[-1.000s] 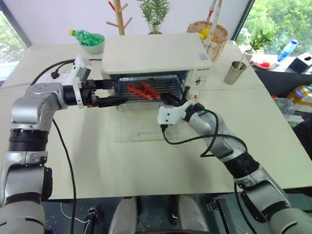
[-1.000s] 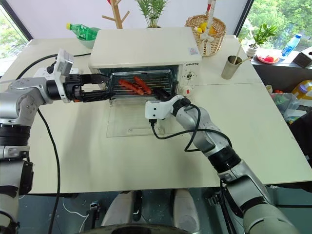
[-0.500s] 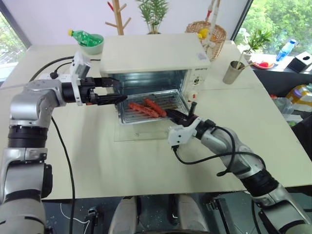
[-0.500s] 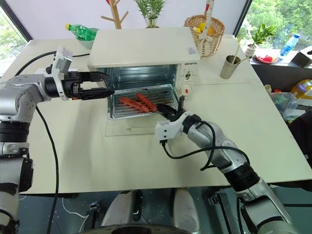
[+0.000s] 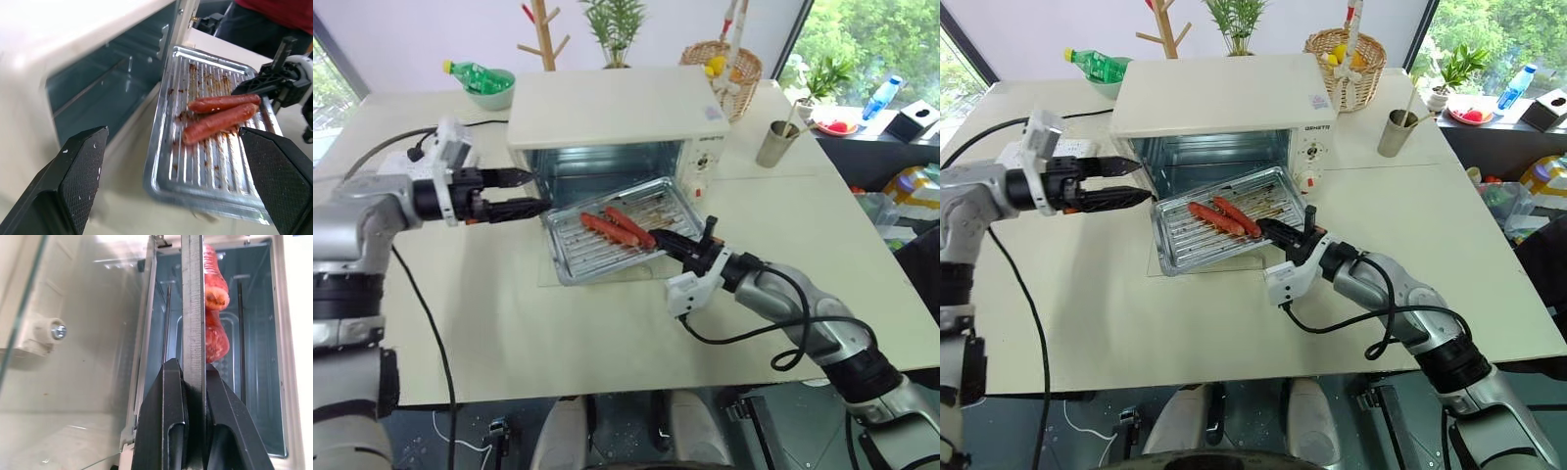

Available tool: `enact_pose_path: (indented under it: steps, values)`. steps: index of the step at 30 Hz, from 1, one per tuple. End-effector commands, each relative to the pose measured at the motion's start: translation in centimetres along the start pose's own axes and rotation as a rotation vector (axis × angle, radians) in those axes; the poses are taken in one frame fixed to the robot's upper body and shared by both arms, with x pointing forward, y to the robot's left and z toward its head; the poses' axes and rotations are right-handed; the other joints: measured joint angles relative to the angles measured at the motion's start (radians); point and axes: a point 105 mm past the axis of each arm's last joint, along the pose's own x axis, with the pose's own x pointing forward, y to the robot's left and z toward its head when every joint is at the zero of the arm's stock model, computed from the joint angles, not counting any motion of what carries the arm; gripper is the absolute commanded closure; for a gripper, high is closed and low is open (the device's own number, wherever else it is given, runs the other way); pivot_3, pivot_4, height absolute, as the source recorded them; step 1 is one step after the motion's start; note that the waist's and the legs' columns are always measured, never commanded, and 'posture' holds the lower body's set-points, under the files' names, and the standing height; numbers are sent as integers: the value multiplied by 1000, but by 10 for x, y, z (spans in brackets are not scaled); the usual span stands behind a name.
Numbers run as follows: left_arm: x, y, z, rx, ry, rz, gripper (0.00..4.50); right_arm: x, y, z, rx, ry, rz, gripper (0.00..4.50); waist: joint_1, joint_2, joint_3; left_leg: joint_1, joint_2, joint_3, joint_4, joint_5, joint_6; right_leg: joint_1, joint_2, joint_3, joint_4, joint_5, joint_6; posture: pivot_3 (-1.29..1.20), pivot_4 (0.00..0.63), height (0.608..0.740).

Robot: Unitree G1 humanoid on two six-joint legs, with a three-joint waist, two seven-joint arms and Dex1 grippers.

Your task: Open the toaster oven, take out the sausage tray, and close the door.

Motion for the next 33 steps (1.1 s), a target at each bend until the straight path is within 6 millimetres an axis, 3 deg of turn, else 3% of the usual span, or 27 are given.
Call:
enact_pose_path:
  steps: [1, 7, 13, 19, 26, 33]
  values:
    - [-27, -11, 10, -22, -40, 44, 0, -2, -17, 5, -10, -67, -74, 4454, 0, 0, 0, 0, 0, 0, 0, 0, 0, 0, 0, 0, 0, 0, 0, 0, 150, 740]
    - [-49, -34, -23, -222, -9, 58, 0, -1, -23, 18, -8, -203, -109, 4454, 6, 0, 0, 0, 1, 0, 0, 0, 0, 0, -1, 1, 0, 0, 0, 0, 150, 740]
    - [-50, -49, -49, -450, -41, 61, 0, -1, -23, 29, -34, -323, -108, 4454, 7, 0, 0, 1, 1, 0, 1, 0, 0, 1, -1, 2, 0, -1, -1, 0, 150, 740]
    - [-36, -55, -59, -643, -109, 38, 0, -1, -20, 33, -36, -367, -90, 4454, 7, -1, 0, 1, 1, -2, 1, 0, 0, 1, -2, 2, 0, 0, -1, 0, 150, 740]
    - [-14, -82, -78, -776, 15, -118, 0, -2, -19, 34, -50, -381, -72, 4454, 6, -1, -1, 3, 1, -2, 1, 0, -1, 1, -2, 2, 3, 0, -1, 0, 150, 740]
    - [-4, -78, -76, -816, 93, -206, 0, -1, -22, 36, -66, -384, -76, 4454, 8, -1, -1, 3, 0, -1, 1, 1, -1, 1, -2, 3, 4, -2, -3, 0, 150, 740]
